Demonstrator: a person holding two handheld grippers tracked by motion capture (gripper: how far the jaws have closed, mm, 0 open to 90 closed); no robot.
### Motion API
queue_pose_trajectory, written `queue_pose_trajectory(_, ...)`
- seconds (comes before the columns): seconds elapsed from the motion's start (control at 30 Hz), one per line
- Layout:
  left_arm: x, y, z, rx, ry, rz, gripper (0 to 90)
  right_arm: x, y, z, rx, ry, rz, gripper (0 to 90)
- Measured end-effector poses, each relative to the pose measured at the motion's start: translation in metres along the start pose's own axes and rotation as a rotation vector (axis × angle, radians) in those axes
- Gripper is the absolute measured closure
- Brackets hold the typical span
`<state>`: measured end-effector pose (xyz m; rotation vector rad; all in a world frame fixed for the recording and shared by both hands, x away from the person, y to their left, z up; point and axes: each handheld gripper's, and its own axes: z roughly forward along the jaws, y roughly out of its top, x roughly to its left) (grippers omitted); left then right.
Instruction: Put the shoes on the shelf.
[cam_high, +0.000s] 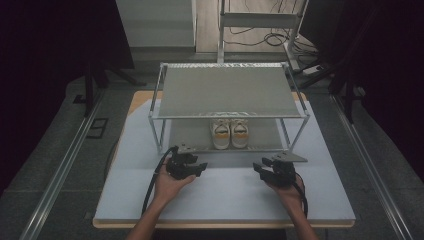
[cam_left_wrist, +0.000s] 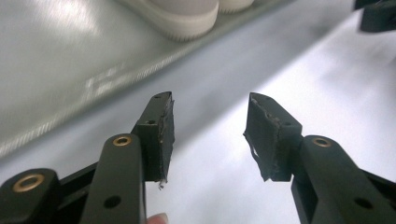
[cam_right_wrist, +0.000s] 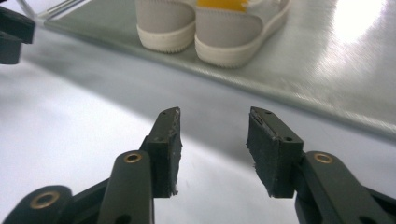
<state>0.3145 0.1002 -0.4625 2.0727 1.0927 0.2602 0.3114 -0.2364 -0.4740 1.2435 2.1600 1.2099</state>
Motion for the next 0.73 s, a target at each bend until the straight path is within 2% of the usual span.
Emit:
queue_pose_trajectory(0.07, 0.001, -0.009, -0.003, 0.007, 0.005, -0.001, 49.7, -0.003, -0.007, -0.007, 0.002, -0.004, -0.003, 52.9)
queue_pose_trajectory(0.23, 0.008, -0.033, -0.015, 0.018, 0.05, 0.0, 46.4, -0.013, -0.025, -0.024, 0.017, -0.014, -0.001, 50.9)
queue_pose_trajectory(0.33, 0.016, -0.044, -0.02, 0.015, 0.074, -0.023, 44.2, -0.02, -0.034, -0.031, 0.024, -0.016, 0.02, 49.6)
queue_pose_trajectory(0.43, 0.021, -0.05, -0.022, 0.009, 0.086, -0.046, 43.0, -0.025, -0.038, -0.035, 0.02, -0.029, 0.034, 49.1)
queue_pose_trajectory(0.57, 0.025, -0.051, -0.023, 0.005, 0.104, -0.047, 40.0, -0.025, -0.036, -0.034, 0.016, -0.028, 0.035, 48.1)
queue_pose_trajectory(0.63, 0.025, -0.052, -0.021, 0.004, 0.121, -0.035, 37.0, -0.023, -0.035, -0.032, 0.016, -0.026, 0.026, 46.6)
queue_pose_trajectory(0.73, 0.025, -0.054, -0.013, 0.034, 0.158, -0.004, 30.8, -0.022, -0.035, -0.03, 0.018, -0.029, 0.021, 43.4)
